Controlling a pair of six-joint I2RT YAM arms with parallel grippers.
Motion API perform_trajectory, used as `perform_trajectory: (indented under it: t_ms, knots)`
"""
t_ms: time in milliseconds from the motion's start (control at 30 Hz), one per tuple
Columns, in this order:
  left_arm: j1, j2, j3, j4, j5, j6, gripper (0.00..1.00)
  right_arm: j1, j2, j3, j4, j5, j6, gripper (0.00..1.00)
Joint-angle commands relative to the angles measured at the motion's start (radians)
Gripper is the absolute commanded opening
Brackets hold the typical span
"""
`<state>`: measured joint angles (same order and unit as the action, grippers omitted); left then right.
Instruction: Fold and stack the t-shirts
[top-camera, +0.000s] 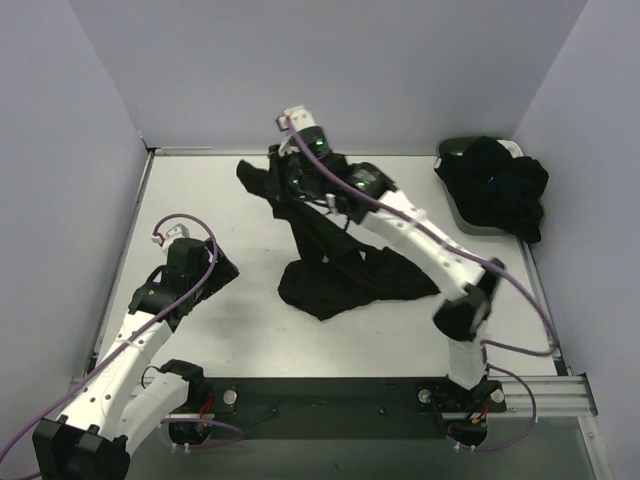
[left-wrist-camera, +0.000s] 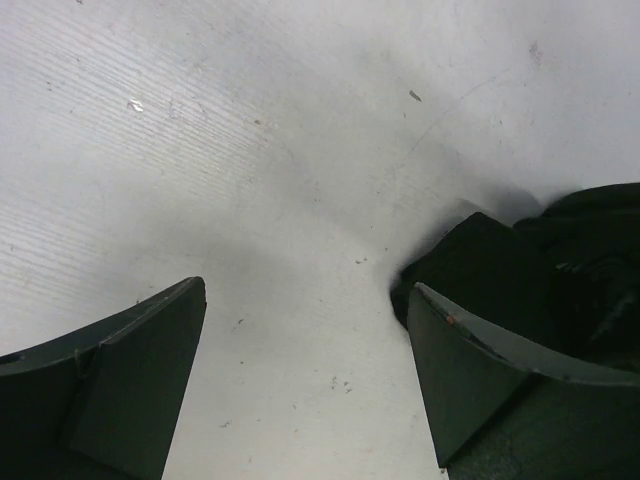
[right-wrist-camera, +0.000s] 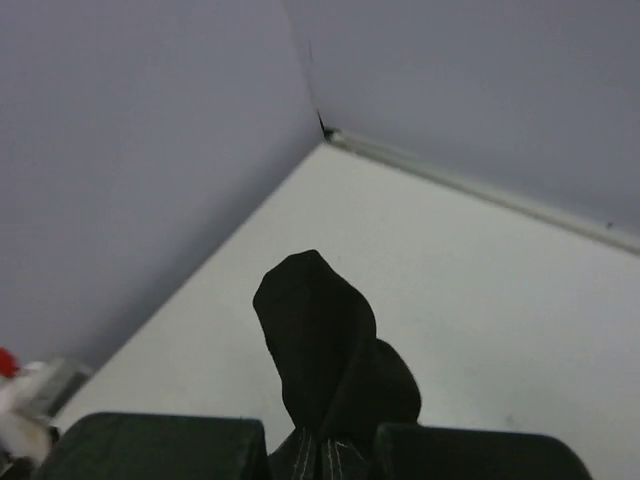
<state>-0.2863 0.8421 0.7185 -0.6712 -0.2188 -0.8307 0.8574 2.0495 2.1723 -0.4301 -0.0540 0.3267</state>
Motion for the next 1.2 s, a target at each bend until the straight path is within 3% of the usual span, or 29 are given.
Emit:
perform_trajectory:
  t_ms: [0, 167, 367, 700, 833, 1033, 1167]
  knots:
    - [-0.002, -0.003, -0.017, 0.102, 0.056, -0.011, 0.91, 0.032, -0.392, -0.153, 0.022, 0.23, -0.081, 0.0]
    - [-0.022, 0.009, -0.017, 0.133, 0.068, -0.011, 0.91, 0.069, -0.786, -0.423, 0.07, 0.483, -0.116, 0.0]
    - [-0.057, 0.034, -0.001, 0.153, 0.059, -0.016, 0.91, 0.078, -1.063, -0.637, 0.047, 0.672, -0.127, 0.0]
    - [-0.191, 0.08, -0.013, 0.212, -0.03, -0.061, 0.91, 0.081, -1.115, -0.733, -0.064, 0.686, -0.035, 0.0]
    - [-0.25, 0.284, 0.042, 0.26, -0.033, -0.041, 0.9, 0.084, -1.121, -0.778, -0.061, 0.683, -0.014, 0.0]
    - [-0.338, 0.61, 0.252, 0.291, -0.043, 0.008, 0.88, 0.094, -1.138, -0.83, -0.048, 0.674, -0.011, 0.0]
    - [-0.379, 0.748, 0.357, 0.352, -0.033, 0.042, 0.84, 0.101, -1.157, -0.873, -0.035, 0.669, -0.005, 0.0]
